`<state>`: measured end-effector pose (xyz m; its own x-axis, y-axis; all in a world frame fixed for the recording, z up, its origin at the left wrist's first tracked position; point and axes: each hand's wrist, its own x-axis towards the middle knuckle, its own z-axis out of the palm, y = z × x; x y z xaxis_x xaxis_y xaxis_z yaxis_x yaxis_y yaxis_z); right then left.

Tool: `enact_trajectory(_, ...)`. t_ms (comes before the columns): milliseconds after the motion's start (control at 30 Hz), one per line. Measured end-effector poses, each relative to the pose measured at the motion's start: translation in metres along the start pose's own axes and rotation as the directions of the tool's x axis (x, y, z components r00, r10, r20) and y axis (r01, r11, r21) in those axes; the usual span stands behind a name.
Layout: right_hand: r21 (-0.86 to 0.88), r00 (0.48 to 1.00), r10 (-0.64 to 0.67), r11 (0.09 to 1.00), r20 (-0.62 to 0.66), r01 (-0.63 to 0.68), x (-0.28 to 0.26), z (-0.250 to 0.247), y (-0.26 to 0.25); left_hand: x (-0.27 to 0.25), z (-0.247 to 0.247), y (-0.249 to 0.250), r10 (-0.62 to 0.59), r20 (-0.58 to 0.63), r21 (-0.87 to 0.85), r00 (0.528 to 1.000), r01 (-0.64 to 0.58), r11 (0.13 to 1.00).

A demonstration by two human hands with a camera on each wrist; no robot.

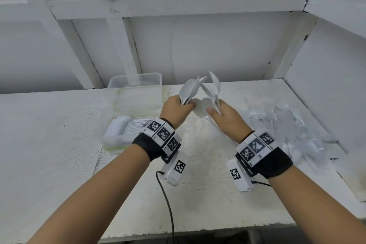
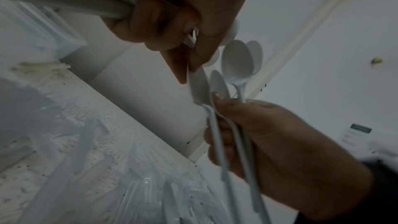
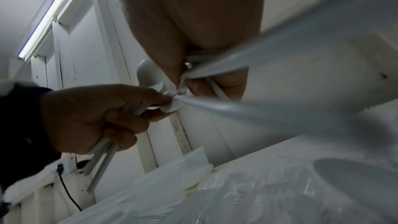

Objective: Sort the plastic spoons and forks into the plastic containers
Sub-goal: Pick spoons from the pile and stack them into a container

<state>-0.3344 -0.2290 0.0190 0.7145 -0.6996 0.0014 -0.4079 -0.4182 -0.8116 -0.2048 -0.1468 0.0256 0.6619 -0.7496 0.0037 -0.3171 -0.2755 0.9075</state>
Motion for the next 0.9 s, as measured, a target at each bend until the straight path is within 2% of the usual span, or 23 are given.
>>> enact_trajectory(167,0.117,0.998,0.014,0.993,0.067,-0.022,-0.002,0.014,-0.007,-0.01,-0.007,0.002,-0.04,0.02,-0.143,0.999,0.043,0.989)
enact_trajectory(300,0.287,0.995,-0.002,0.958,0.096,-0.025,-0.004,0.014,-0.011,-0.012,-0.014,0.002,-0.091,0.102,-0.244,0.991,0.114,0.963)
enact_trajectory(500,0.382,0.995,0.001,0.923,0.098,-0.039,-0.001,0.01,-0.015,-0.012,-0.021,0.001,-0.068,0.229,-0.346,0.971,0.147,0.927)
enact_trajectory(667,0.63,0.992,0.016,0.771,0.125,-0.092,0.003,0.016,-0.019,-0.01,-0.026,0.002,-0.049,0.278,-0.421,0.959,0.167,0.892)
enact_trajectory(900,0.765,0.97,0.022,0.61,0.242,-0.205,0.006,0.026,-0.023,-0.008,-0.031,-0.002,-0.011,0.36,-0.488,0.933,0.198,0.85)
